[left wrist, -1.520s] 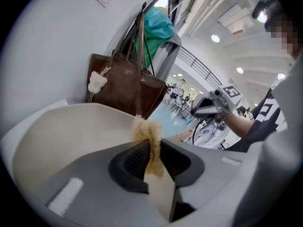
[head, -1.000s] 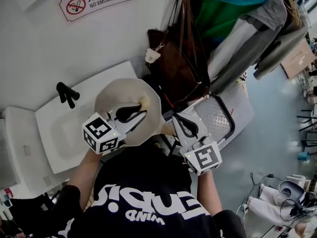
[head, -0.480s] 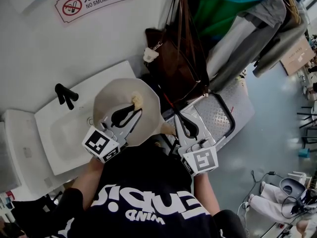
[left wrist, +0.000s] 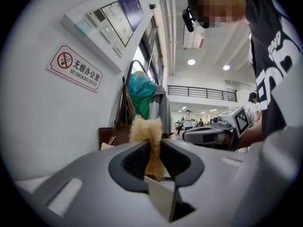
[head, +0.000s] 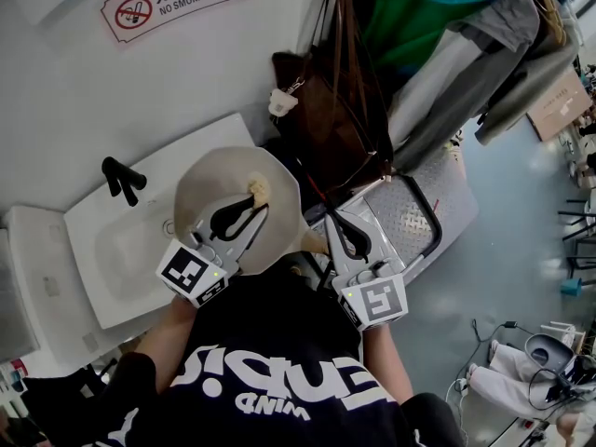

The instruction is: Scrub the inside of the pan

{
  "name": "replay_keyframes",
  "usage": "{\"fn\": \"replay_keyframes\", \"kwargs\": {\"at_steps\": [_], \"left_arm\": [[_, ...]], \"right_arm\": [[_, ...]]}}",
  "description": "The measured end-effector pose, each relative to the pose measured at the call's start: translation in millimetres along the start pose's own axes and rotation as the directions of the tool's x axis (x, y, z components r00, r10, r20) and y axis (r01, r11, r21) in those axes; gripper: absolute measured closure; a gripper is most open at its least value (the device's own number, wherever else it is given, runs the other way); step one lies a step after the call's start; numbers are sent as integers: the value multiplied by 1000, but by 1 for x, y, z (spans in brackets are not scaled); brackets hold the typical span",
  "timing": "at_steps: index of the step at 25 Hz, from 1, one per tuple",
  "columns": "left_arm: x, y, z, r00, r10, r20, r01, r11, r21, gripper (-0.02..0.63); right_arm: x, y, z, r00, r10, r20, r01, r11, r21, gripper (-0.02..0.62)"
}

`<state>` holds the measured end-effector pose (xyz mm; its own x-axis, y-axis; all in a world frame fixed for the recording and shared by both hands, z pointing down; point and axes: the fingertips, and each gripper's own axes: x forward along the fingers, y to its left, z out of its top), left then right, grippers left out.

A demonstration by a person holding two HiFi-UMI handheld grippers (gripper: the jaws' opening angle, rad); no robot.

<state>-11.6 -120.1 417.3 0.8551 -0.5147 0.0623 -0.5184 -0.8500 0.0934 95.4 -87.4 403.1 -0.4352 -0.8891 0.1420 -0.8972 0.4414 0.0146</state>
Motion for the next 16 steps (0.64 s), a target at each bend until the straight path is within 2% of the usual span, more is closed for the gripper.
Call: {"fn": "replay_keyframes", "kwargs": {"at_steps": [16], "left_arm": [[1,-2,-4,1000,-3,-17,3,1000,-12,540]], "right_arm": [[1,5,-1,999,18,-39,-19,1000,-17,586]]}}
